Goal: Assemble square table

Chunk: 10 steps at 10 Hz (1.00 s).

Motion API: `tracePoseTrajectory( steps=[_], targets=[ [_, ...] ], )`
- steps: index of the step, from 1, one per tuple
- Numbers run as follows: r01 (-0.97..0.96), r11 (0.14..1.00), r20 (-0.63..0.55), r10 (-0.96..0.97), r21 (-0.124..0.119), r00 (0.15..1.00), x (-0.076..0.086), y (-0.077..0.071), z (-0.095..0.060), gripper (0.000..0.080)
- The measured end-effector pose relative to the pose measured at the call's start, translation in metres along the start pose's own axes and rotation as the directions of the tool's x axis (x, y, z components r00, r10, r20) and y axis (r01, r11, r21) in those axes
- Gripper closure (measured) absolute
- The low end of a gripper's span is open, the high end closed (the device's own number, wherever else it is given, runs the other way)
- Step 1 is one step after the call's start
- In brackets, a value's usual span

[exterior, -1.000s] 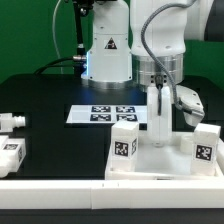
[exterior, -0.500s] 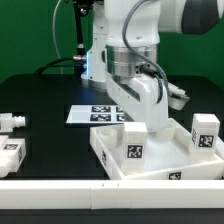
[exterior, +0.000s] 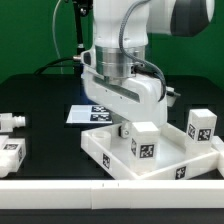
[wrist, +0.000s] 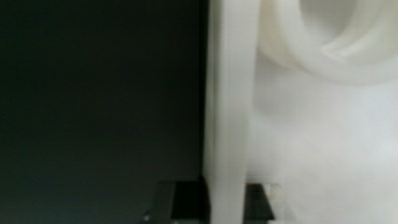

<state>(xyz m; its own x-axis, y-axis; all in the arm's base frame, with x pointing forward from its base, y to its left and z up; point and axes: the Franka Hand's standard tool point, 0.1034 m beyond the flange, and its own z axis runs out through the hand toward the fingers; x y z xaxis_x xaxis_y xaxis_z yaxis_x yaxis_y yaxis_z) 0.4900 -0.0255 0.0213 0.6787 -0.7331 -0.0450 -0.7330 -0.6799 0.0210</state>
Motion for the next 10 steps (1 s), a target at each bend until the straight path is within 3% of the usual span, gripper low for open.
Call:
tracePoseTrajectory(
  steps=[2, 6, 8, 10],
  targets=[
    [0.240, 0.971, -0.015, -0.240, -0.007, 0.971, 0.020, -0.006, -0.007, 0.0752],
    [0.487, 0.873, -0.005, -0.487, -0.031, 0.873, 0.021, 0.000, -0.004, 0.0752],
    [0.717, 0.696, -0.021, -0.718, -0.044, 0.696, 0.046, -0.006, -0.011, 0.0752],
    [0.871, 0.487, -0.026, -0.873, -0.059, 0.486, 0.050, -0.029, -0.013, 0.0752]
  ],
)
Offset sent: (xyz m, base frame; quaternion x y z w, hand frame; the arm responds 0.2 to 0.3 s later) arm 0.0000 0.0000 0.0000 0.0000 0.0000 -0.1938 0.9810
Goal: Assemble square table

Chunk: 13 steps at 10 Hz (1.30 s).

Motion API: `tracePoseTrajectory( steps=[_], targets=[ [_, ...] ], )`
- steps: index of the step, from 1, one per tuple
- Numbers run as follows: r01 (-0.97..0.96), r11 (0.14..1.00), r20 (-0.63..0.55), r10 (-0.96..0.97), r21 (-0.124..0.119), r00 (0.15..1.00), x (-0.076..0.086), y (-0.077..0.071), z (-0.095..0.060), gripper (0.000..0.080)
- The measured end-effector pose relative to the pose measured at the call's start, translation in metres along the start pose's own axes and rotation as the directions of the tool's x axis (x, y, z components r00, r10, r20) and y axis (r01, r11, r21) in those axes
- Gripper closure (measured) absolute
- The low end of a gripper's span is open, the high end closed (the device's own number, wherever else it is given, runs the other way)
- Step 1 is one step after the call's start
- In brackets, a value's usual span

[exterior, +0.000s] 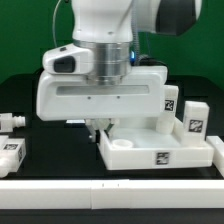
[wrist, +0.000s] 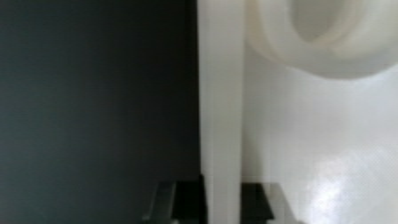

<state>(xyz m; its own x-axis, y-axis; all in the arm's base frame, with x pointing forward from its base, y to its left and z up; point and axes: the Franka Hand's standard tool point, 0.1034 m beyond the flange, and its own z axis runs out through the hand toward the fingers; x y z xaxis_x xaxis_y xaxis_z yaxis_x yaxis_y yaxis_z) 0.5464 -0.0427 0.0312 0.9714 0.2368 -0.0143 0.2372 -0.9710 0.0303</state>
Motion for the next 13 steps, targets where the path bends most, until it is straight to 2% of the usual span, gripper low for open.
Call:
tracePoseTrajectory(
  steps=[1, 4, 5, 6, 8, 13],
  targets=[
    [0.041, 0.999, 0.007, -0.041, 0.001, 0.999, -0.005, 0.004, 0.002, 0.0752],
    [0.240, 0.971, 0.029, -0.240, -0.018, 0.970, -0.007, 0.010, 0.003, 0.0752],
    [0.354, 0.934, 0.036, -0.353, -0.039, 0.935, 0.003, 0.010, -0.002, 0.0752],
    [0.442, 0.895, 0.036, -0.441, -0.061, 0.897, 0.020, 0.008, -0.007, 0.0752],
    [0.673, 0.732, 0.061, -0.671, -0.106, 0.739, 0.055, -0.004, -0.008, 0.0752],
    [0.844, 0.528, 0.132, -0.834, -0.090, 0.536, 0.048, 0.009, -0.005, 0.0752]
  ],
)
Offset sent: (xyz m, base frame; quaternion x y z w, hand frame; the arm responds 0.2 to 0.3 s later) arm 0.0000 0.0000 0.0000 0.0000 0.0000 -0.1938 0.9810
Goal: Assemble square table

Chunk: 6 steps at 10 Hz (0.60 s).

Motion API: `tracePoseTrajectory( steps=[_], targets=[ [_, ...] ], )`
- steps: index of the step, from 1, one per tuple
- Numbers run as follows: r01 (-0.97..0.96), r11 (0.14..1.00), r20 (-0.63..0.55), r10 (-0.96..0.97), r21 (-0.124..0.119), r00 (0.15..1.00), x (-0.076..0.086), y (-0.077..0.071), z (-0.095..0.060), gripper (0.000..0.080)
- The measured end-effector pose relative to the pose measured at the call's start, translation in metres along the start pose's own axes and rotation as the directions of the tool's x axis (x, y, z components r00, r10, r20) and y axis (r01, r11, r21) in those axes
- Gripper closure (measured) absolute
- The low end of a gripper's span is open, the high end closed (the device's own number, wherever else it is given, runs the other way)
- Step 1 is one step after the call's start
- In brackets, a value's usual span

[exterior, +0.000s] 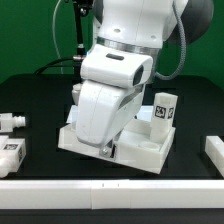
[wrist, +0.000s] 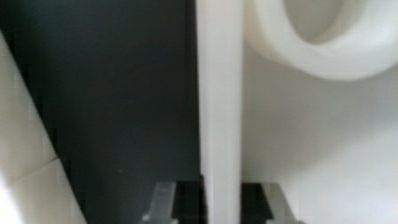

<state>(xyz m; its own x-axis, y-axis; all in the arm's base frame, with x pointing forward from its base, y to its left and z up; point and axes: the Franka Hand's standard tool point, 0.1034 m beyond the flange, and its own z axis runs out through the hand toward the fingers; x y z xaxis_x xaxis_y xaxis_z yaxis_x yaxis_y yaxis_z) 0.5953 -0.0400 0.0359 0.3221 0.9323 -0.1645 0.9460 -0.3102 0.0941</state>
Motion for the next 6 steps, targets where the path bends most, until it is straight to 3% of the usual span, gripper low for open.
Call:
tracePoseTrajectory(
  steps=[1, 3, 4, 5, 6],
  targets=[
    [0.110, 0.994, 0.011, -0.110, -0.005, 0.994, 0.000, 0.002, 0.000, 0.0752],
    [0.260, 0.965, -0.008, -0.261, -0.024, 0.965, 0.030, 0.020, -0.008, 0.0752],
    [0.285, 0.958, -0.015, -0.285, 0.018, 0.958, 0.042, 0.027, -0.012, 0.0752],
    [0.240, 0.970, -0.018, -0.239, 0.030, 0.971, 0.053, 0.041, -0.019, 0.0752],
    [0.240, 0.971, -0.022, -0.239, 0.001, 0.971, 0.053, 0.045, -0.017, 0.0752]
  ],
)
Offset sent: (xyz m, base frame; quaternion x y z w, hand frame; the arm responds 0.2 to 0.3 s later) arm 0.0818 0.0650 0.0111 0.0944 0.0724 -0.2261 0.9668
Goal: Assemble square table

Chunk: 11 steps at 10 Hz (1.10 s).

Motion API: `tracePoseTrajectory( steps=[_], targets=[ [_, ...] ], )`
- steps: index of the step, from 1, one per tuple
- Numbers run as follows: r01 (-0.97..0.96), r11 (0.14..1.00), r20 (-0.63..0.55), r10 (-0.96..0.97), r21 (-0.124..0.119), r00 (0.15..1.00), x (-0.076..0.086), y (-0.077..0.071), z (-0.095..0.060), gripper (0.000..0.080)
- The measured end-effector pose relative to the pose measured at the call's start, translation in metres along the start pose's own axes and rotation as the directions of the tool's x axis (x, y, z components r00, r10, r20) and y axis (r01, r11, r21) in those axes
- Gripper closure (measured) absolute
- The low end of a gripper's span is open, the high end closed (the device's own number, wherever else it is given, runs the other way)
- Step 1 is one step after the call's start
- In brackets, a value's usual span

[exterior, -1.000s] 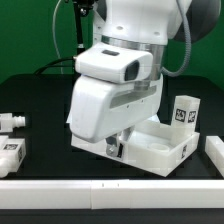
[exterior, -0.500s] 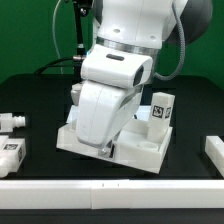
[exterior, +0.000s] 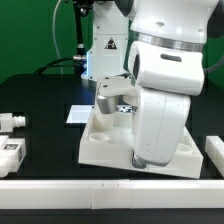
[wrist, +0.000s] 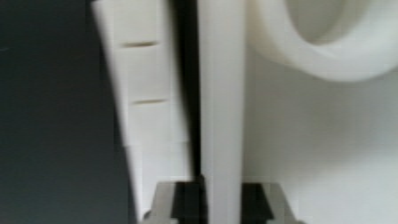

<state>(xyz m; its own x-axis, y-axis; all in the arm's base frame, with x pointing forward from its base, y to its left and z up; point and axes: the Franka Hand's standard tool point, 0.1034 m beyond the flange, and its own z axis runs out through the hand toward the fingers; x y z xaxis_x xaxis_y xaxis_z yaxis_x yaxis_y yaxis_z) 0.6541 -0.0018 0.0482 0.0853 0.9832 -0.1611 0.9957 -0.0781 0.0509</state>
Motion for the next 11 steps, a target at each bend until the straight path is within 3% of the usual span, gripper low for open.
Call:
tracePoseTrajectory(
  steps=[4, 7, 11],
  targets=[
    [-0.021, 1.000, 0.002, 0.021, 0.012, 1.000, -0.002, -0.005, 0.005, 0.0752],
    [-0.057, 0.998, -0.020, 0.057, 0.009, 0.998, 0.023, -0.005, 0.004, 0.0752],
    [-0.065, 0.997, -0.027, 0.066, 0.034, 0.997, 0.045, -0.004, 0.010, 0.0752]
  ],
)
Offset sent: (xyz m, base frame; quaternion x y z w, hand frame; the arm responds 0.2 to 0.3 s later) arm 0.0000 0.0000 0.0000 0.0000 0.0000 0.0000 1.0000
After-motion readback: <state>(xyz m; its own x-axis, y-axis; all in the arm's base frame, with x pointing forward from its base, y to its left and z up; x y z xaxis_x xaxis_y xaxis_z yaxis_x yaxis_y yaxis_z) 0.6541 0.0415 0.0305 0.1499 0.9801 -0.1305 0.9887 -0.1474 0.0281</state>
